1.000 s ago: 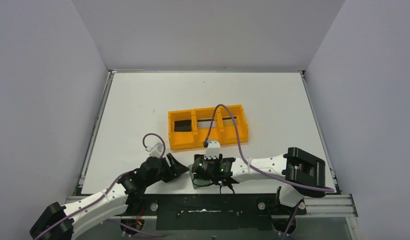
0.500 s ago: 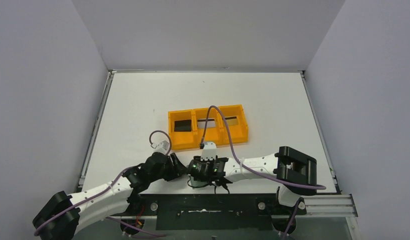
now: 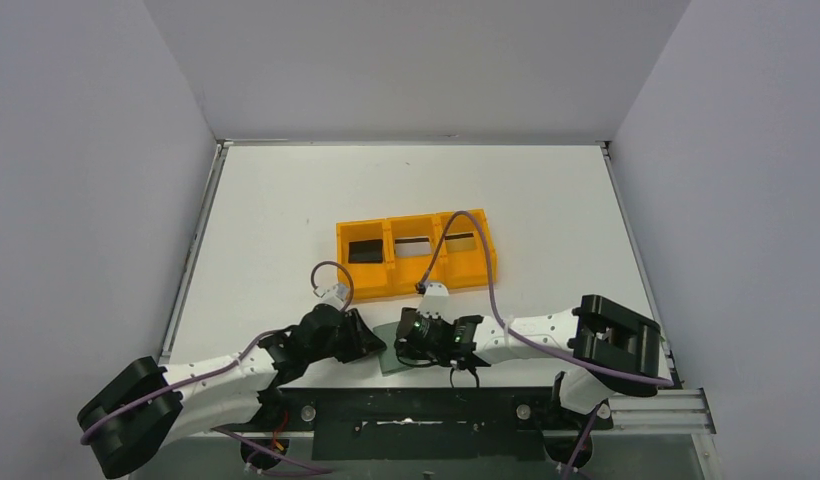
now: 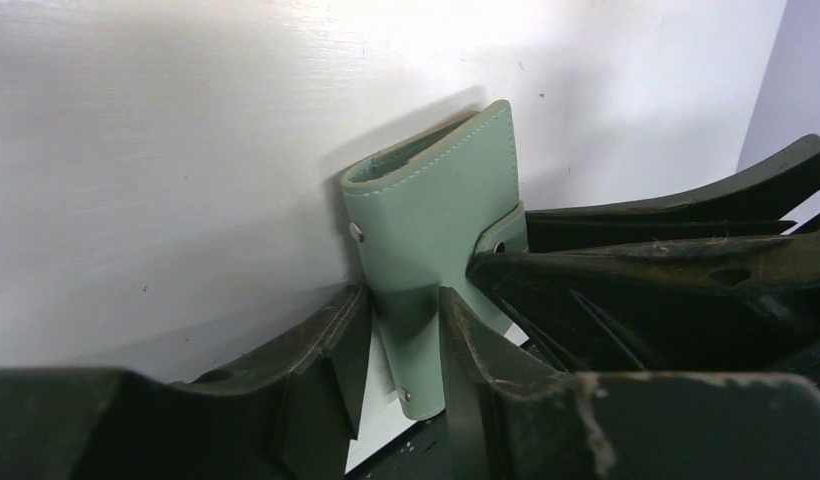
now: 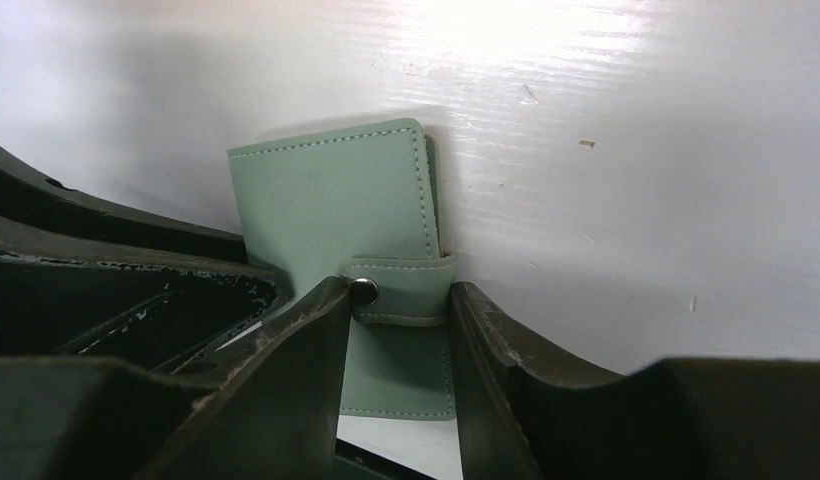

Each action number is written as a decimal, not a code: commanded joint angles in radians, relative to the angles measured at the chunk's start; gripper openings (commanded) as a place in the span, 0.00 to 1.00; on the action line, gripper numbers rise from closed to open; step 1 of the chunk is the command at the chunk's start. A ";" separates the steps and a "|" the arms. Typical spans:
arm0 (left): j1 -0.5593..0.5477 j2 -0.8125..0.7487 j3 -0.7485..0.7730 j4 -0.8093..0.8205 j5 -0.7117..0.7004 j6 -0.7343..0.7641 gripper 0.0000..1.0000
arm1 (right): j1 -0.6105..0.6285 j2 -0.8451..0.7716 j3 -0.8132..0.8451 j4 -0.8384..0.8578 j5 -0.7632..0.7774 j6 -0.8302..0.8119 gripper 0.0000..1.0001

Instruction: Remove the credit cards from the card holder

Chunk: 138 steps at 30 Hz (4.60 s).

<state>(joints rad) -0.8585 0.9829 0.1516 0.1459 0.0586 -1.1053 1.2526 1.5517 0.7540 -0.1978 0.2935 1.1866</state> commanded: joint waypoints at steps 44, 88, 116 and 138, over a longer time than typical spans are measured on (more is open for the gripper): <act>-0.024 -0.047 0.057 -0.151 -0.122 0.024 0.00 | 0.017 0.084 0.200 -0.246 0.123 -0.073 0.14; -0.024 -0.120 0.037 -0.218 -0.134 0.011 0.00 | -0.091 -0.014 0.066 -0.068 -0.058 -0.138 0.30; -0.024 -0.167 0.032 -0.263 -0.115 0.042 0.00 | -0.106 -0.053 -0.053 0.129 -0.102 -0.107 0.14; -0.025 -0.244 0.167 -0.425 -0.226 0.084 0.59 | -0.110 -0.387 -0.128 0.061 -0.030 -0.111 0.00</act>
<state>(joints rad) -0.8837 0.7856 0.2604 -0.2382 -0.1093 -1.0416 1.1496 1.2201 0.6292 -0.1719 0.2237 1.0916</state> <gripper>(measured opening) 0.573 0.087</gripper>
